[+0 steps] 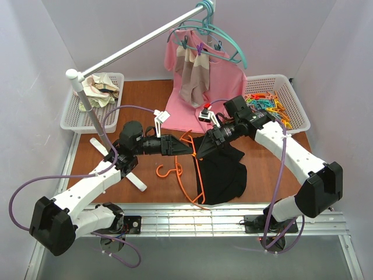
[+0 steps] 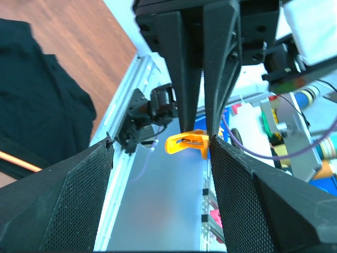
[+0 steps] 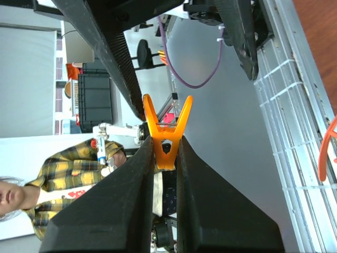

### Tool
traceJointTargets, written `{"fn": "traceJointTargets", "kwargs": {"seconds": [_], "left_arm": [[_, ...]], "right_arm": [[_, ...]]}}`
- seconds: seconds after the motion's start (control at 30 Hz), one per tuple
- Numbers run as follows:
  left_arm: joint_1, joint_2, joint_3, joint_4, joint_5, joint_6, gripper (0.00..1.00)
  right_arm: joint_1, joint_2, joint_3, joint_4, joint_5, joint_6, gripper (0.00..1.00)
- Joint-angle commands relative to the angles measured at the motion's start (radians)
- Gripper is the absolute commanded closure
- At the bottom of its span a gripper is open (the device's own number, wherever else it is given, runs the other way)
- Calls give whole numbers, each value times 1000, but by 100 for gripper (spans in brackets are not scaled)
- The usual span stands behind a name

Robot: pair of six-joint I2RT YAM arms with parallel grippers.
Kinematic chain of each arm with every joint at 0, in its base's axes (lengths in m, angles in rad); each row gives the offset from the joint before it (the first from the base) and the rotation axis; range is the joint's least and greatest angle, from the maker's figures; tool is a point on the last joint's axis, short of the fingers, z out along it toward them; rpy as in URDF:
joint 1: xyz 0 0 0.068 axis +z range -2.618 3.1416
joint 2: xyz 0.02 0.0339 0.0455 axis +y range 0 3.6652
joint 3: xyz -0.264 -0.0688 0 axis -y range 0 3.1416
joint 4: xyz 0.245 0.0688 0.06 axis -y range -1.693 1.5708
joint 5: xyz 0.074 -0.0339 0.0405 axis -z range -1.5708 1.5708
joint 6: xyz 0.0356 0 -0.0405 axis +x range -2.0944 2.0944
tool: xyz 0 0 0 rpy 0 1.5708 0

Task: Clip the underwear to the hanger
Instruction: Pick up the clamp from the underwear.

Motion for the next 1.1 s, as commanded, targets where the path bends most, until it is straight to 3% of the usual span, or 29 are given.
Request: {"fn": "traceJointTargets", "kwargs": {"seconds": [0.0,0.53,1.07], "left_arm": [[3,0,13,61,79,-35,34],[3,47,-13,228,187,-137,46],[3,59,-30,270,205,-170,90]], "right_arm": [[11,-12,6,51,-73,27,95],[12,20,32,62,-63,26,97],[14,19,16,65,-49,21,92]]}}
